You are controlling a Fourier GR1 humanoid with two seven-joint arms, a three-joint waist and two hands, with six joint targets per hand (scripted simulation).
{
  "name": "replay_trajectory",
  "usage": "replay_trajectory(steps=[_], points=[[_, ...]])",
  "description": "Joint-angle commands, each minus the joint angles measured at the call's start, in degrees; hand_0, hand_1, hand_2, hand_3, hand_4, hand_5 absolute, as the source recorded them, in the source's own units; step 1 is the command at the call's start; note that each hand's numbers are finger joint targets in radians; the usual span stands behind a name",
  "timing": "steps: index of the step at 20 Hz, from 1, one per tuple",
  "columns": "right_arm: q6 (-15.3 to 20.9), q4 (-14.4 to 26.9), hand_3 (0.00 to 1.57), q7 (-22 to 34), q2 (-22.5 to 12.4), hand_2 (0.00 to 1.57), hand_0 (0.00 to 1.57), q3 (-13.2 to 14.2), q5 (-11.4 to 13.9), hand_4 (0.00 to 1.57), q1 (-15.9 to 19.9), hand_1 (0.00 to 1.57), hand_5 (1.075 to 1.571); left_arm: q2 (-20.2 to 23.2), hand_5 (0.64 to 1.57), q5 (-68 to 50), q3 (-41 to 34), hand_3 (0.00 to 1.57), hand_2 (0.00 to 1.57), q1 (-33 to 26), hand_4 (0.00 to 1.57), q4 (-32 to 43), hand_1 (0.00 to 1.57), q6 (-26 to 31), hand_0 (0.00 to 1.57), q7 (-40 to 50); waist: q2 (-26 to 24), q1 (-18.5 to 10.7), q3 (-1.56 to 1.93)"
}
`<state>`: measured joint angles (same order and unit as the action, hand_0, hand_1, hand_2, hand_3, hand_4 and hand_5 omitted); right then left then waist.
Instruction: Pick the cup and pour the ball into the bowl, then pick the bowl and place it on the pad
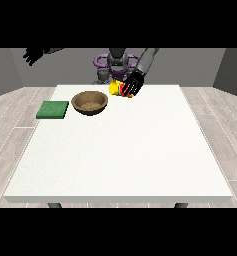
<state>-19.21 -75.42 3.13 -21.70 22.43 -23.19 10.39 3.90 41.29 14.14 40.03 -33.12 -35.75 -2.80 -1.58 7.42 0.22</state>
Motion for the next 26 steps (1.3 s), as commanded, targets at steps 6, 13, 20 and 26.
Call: replay_trajectory(steps=[6, 13, 20, 26], points=[[-7.04, 9.91, 0.0, -5.07, -3.89, 0.0, 0.0, 3.71, -1.94, 0.69, -0.68, 0.0, 1.558, -3.74, 1.529, 17.56, 10.53, 1.57, 1.57, 13.13, 1.47, 4.83, 1.36, 6.5, 1.36, 21.92, -0.77, -1.4, -0.05], [-3.31, 10.21, 0.25, -3.71, -0.94, 0.0, 0.0, -0.03, 1.33, 0.7, 2.6, 0.0, 1.555, -3.88, 1.561, 28.74, 22.45, 1.57, 1.57, 16.68, 1.19, 5.98, 1.49, 14.64, 1.49, 36.55, -4.18, 1.14, -0.12], [-2.36, 12.85, 0.33, -4.58, 0.18, 0.0, 0.0, -1.29, 2.29, 0.69, 6.72, 0.0, 1.553, -3.89, 1.571, 32.18, 28.94, 1.55, 1.34, 20.11, 1.02, 0.3, 0.41, 29.23, 0.41, 40.3, -1.21, 3.15, -0.17], [-2.73, 12.8, 0.17, -3.63, -0.24, 0.0, 0.0, -1.23, 1.92, 0.71, 5.16, 0.0, 1.55, -3.9, 1.571, 33.43, 31.19, 1.57, 1.14, 15.3, 1.12, -6.27, 0.0, 35.67, 0.0, 38.36, -3.53, 1.38, -0.21]])
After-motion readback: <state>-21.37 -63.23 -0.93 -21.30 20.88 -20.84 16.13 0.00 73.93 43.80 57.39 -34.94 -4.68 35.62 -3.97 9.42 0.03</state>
